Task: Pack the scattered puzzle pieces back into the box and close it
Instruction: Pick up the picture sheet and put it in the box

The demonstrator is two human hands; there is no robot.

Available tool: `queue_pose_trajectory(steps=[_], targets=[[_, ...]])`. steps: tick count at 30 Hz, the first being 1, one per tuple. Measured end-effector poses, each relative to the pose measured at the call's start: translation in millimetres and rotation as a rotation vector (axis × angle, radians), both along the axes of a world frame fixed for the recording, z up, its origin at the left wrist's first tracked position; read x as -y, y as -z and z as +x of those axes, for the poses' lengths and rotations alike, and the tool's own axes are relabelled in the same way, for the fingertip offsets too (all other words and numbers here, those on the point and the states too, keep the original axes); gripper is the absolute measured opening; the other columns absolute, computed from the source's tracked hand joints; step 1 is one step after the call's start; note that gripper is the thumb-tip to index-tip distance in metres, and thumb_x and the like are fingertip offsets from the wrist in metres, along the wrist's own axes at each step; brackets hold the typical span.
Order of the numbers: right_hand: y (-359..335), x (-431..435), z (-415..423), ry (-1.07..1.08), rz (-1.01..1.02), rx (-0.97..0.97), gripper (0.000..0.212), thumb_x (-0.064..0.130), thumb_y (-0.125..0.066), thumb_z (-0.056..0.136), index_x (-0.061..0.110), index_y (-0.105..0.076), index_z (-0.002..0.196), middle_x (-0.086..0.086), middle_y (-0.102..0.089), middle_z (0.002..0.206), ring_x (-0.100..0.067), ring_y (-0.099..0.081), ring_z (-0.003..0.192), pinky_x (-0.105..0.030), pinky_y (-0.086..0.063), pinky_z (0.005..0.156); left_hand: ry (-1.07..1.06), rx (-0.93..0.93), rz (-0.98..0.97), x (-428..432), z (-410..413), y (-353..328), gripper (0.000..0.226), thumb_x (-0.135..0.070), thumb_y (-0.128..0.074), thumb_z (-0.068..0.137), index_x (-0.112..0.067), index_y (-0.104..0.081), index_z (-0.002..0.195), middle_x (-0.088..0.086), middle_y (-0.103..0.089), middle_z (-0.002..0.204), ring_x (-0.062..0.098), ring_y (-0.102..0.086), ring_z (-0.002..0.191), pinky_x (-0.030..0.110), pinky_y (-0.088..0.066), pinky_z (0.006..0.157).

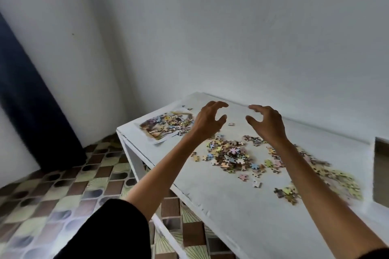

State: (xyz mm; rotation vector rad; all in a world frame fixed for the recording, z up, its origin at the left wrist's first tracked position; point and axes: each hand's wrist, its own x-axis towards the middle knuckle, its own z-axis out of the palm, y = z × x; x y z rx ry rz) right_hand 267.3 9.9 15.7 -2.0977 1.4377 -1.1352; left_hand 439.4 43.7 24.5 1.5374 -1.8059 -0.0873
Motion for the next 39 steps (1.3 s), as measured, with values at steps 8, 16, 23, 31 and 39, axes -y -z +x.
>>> queue_pose_trajectory(steps=[8,16,23,31,39], targets=[[16,32,119,-0.111,0.034,-0.058,0.041,0.024,-0.061,0.084,0.019,-0.055,0.124,-0.016,-0.055,0.123,-0.033,-0.044,0.119,-0.037,-0.039,0.092,-0.104,-0.045,0.037,27,113,22,0.034,-0.01,-0.059,0.084,-0.007,-0.057,0.118,0.019,-0.058,0.12,0.03,-0.058,0.106,0.031,-0.043,0.089],[73,84,221,-0.165,0.119,-0.209,0.045,0.025,-0.062,0.083,0.021,-0.052,0.126,-0.016,-0.051,0.128,-0.033,-0.043,0.119,-0.036,-0.037,0.095,-0.126,0.057,0.23,100,229,75,0.037,-0.018,-0.059,0.086,-0.012,-0.055,0.123,0.021,-0.053,0.125,0.033,-0.049,0.117,0.034,-0.037,0.097],[110,116,267,-0.063,0.144,-0.446,0.056,0.046,-0.051,0.085,0.031,-0.035,0.137,-0.011,-0.028,0.147,-0.029,-0.023,0.136,-0.048,-0.023,0.11,-0.219,0.228,0.633,150,285,112,0.056,-0.057,-0.038,0.088,-0.036,-0.029,0.14,0.018,-0.015,0.152,0.036,-0.005,0.142,0.061,-0.005,0.112],[130,116,272,0.036,0.159,-0.498,0.087,0.072,-0.006,0.065,0.034,-0.029,0.139,-0.011,-0.022,0.151,-0.029,-0.016,0.14,-0.047,-0.008,0.115,0.03,0.117,0.412,178,293,121,0.037,-0.043,-0.057,0.085,-0.031,-0.055,0.121,0.01,-0.037,0.136,0.026,-0.036,0.127,0.047,-0.026,0.109],[117,120,277,0.072,0.256,-0.335,0.101,0.092,-0.003,0.054,0.04,-0.034,0.135,-0.012,-0.016,0.152,-0.028,-0.007,0.142,-0.046,-0.003,0.115,0.218,-0.085,0.282,216,303,76,0.03,-0.002,-0.072,0.072,-0.014,-0.072,0.099,0.011,-0.062,0.114,0.016,-0.058,0.102,0.008,-0.038,0.079]])
